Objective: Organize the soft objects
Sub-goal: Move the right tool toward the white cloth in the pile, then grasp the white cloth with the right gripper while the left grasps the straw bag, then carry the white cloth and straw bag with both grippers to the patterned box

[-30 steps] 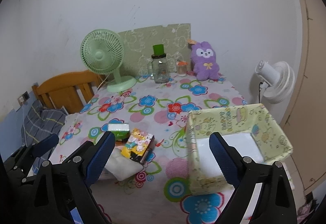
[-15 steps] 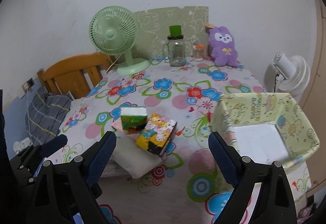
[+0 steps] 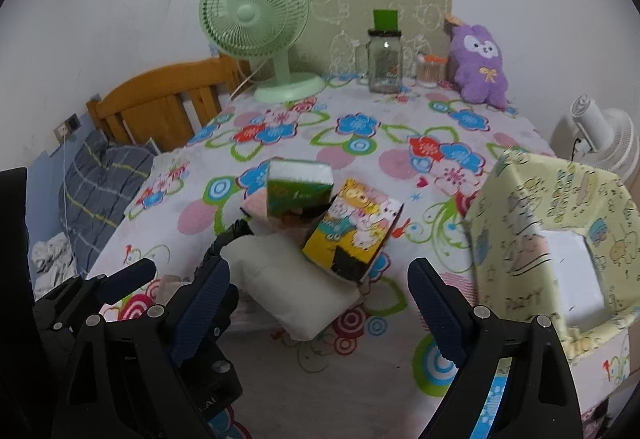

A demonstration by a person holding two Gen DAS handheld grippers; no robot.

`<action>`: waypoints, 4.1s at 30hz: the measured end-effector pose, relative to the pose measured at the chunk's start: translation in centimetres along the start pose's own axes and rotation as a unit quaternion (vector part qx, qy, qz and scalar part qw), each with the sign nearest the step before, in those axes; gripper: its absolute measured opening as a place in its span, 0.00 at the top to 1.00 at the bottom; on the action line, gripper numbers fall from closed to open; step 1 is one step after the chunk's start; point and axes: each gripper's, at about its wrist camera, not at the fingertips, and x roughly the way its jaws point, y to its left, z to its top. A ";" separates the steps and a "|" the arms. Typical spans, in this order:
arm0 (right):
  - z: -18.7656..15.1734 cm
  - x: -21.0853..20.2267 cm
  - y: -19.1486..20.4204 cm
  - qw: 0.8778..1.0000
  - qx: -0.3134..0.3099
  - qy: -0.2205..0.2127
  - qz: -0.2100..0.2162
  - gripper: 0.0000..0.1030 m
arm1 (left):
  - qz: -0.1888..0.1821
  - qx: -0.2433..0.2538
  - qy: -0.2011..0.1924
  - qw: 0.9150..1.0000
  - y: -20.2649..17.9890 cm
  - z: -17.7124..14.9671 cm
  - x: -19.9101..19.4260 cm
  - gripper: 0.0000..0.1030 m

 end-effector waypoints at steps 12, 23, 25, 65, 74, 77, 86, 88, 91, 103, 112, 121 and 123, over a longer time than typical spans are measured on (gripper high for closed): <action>-1.1 4.1 0.8 0.998 -0.006 0.060 0.009 0.18 | -0.009 0.007 0.017 1.000 -0.4 -1.1 2.4 0.26; -1.7 5.6 0.7 0.996 0.007 0.082 0.020 0.60 | -0.006 0.008 0.020 1.000 -0.9 -1.6 2.6 0.34; -1.8 5.7 0.5 0.996 0.012 0.085 0.022 0.64 | 0.000 0.011 0.018 1.000 -1.2 -1.7 2.5 0.35; -3.1 1.4 -3.6 0.997 0.046 0.056 0.015 0.85 | 0.031 0.062 -0.027 0.997 -5.5 -2.7 -0.2 0.35; -3.6 2.7 -3.6 0.996 0.044 0.077 0.011 0.84 | 0.024 0.051 0.010 0.998 -5.2 -2.7 2.3 0.50; -3.5 3.1 -3.5 0.996 0.044 0.080 0.012 0.84 | 0.021 0.048 0.010 0.999 -4.9 -2.6 2.4 0.62; -3.0 3.4 -3.1 0.996 0.043 0.081 0.010 0.84 | 0.009 0.046 0.016 0.999 -4.6 -2.2 2.7 0.88; -3.1 3.3 -3.2 0.996 0.044 0.080 0.010 0.84 | 0.006 0.046 0.016 0.999 -4.7 -2.1 2.6 0.89; -3.0 3.0 -3.2 0.996 0.045 0.077 0.009 0.84 | 0.001 0.045 0.012 0.999 -4.8 -1.8 2.1 0.91; -1.4 0.6 -3.4 0.998 0.048 0.044 0.011 0.84 | -0.015 0.045 -0.011 0.999 -5.2 -0.1 0.2 0.96; 0.3 -1.6 -3.6 0.999 0.046 0.015 0.010 0.84 | -0.023 0.049 -0.032 0.998 -5.7 1.9 -1.9 0.96; 2.5 -3.9 -3.8 0.999 0.042 -0.017 0.003 0.84 | -0.025 0.053 -0.060 0.996 -6.4 3.7 -3.9 0.96; 2.7 -4.3 -3.9 0.999 0.041 -0.022 0.001 0.84 | -0.026 0.054 -0.064 0.996 -6.5 4.1 -4.1 0.96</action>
